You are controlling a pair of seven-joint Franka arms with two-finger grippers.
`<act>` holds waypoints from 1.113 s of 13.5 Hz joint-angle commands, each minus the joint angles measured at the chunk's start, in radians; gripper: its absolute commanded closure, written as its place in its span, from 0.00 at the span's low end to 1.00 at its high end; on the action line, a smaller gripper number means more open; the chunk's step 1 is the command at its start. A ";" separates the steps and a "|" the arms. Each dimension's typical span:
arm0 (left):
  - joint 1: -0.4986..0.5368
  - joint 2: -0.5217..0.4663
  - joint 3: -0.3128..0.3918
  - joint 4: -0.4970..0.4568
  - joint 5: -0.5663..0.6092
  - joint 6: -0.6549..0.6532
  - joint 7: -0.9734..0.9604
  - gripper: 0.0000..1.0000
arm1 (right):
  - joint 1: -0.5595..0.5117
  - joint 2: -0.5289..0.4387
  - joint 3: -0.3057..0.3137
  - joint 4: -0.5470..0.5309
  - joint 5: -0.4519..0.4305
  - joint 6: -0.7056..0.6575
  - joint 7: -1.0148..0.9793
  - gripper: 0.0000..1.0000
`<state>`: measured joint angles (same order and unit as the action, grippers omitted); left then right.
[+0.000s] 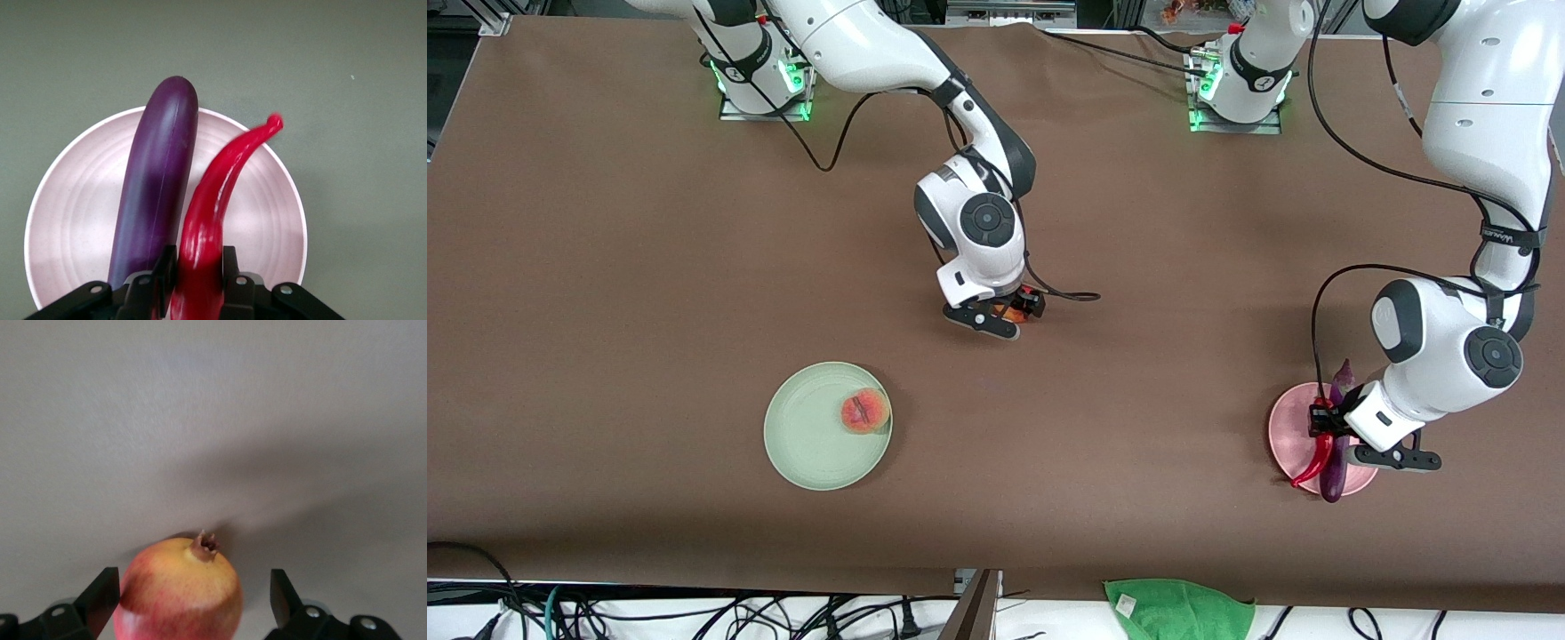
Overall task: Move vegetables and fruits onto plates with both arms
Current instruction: 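Release the chili on the pink plate while the right gripper grasps the pomegranate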
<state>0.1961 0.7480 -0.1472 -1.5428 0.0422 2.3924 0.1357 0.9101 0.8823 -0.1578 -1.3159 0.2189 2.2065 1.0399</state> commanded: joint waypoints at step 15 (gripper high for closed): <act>-0.059 -0.472 -0.003 0.010 -0.002 -0.727 -0.149 0.00 | -0.046 -0.009 -0.037 0.081 -0.084 -0.164 -0.177 0.81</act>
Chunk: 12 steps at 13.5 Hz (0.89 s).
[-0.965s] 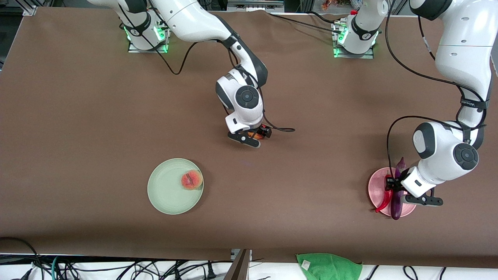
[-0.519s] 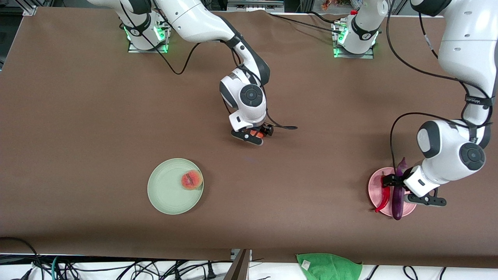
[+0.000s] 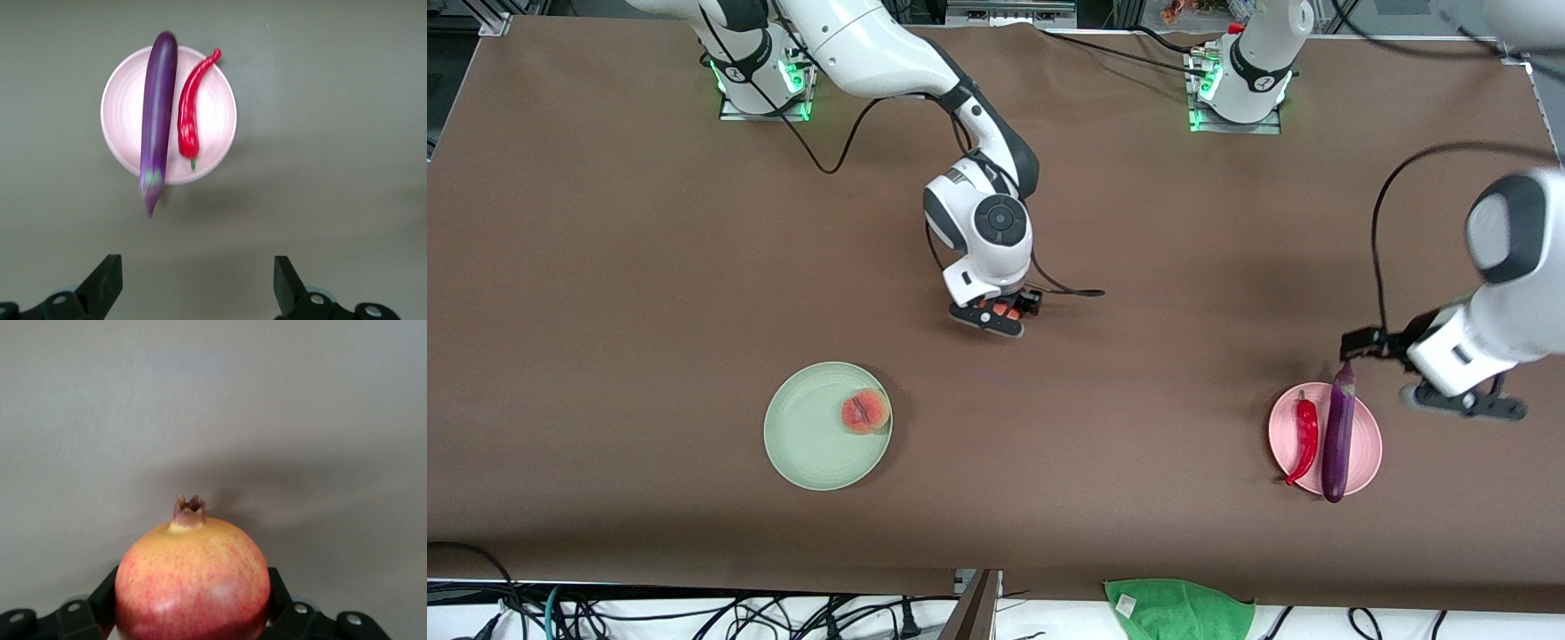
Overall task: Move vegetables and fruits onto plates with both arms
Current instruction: 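Carry the pomegranate with the right gripper onto the green plate while the left gripper withdraws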
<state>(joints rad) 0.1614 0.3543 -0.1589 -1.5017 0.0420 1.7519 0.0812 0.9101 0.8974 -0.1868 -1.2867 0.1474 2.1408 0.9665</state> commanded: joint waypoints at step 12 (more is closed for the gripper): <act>-0.046 -0.218 0.058 0.017 -0.019 -0.288 -0.169 0.00 | -0.462 -0.109 -0.011 0.115 -0.012 -0.325 -1.074 0.78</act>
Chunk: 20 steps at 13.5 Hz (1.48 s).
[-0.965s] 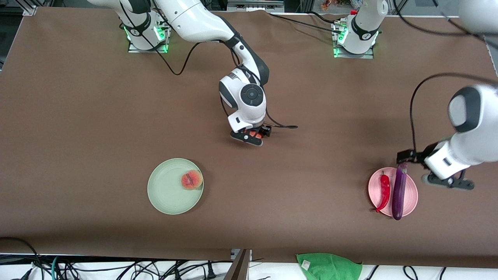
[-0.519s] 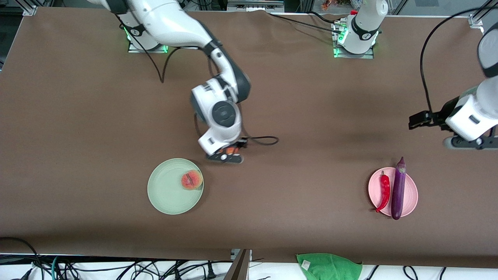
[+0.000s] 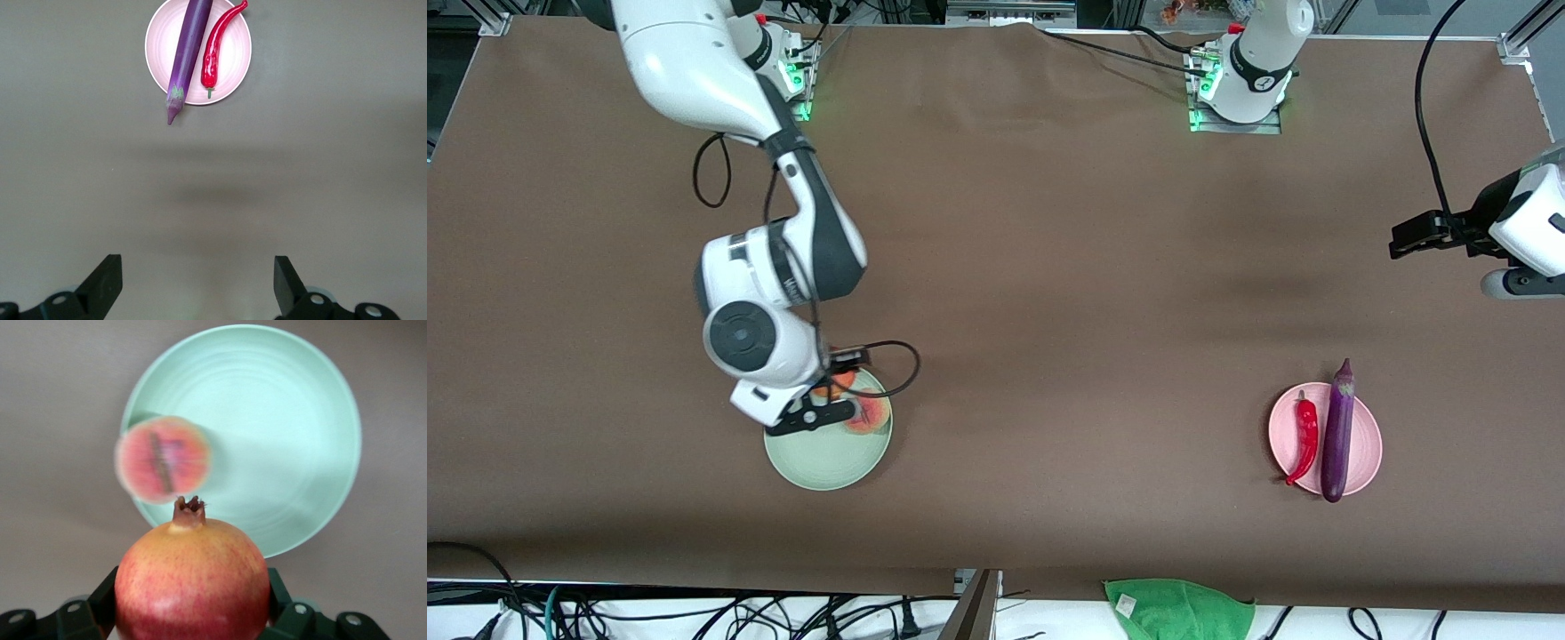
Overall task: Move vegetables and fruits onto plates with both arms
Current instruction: 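Carry the pomegranate with the right gripper onto the green plate while the left gripper withdraws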
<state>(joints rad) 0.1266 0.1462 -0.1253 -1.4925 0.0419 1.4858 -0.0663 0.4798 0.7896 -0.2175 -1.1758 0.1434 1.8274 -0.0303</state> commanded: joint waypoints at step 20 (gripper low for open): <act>-0.033 0.047 0.033 0.129 -0.034 -0.087 -0.041 0.00 | -0.069 -0.119 0.009 0.002 -0.034 -0.114 -0.109 0.01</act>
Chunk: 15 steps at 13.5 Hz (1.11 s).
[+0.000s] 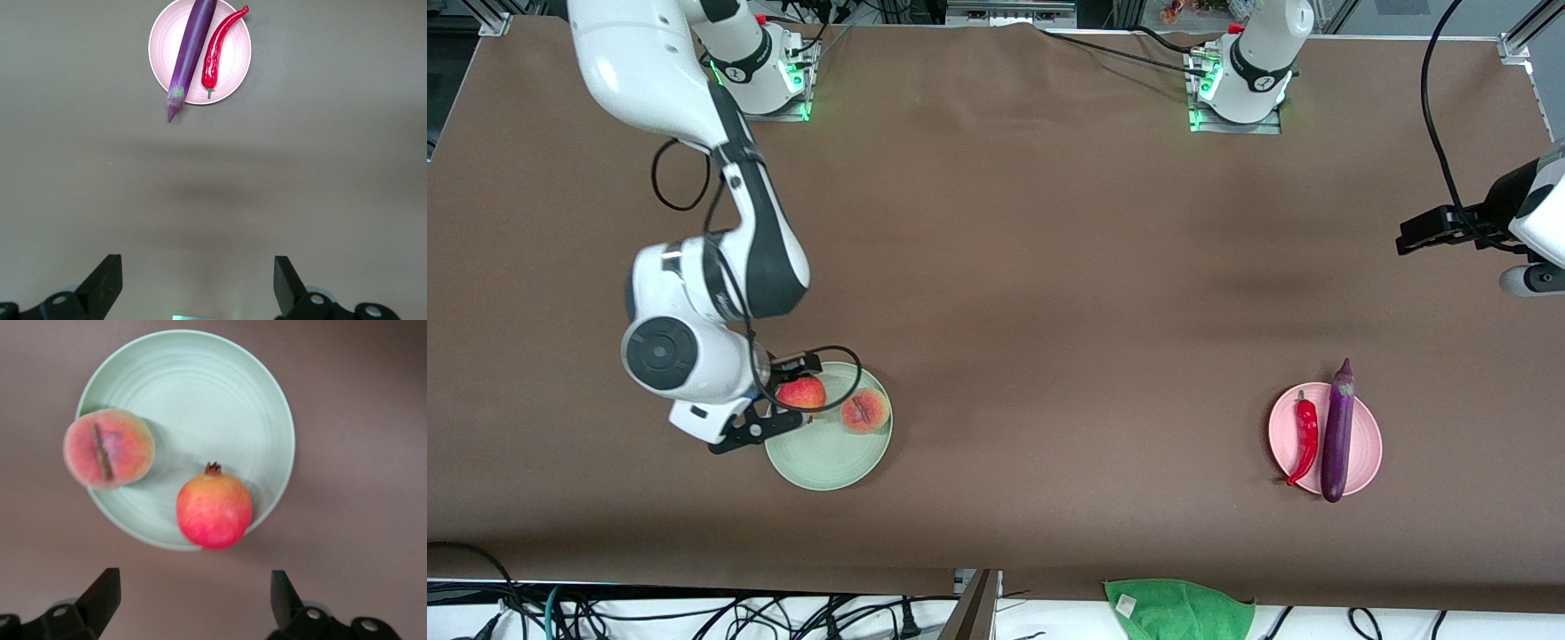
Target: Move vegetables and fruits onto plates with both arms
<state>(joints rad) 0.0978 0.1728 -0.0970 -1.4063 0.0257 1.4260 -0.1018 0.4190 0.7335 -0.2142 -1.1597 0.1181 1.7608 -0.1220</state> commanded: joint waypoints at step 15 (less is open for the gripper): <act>-0.006 0.027 0.002 0.046 -0.020 -0.024 -0.006 0.00 | -0.098 -0.698 0.025 -0.501 -0.040 -0.186 0.128 0.01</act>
<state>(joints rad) 0.0887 0.1804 -0.0967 -1.4011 0.0256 1.4260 -0.1041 0.3913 0.1290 -0.2657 -1.5311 0.0971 1.5159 -0.0328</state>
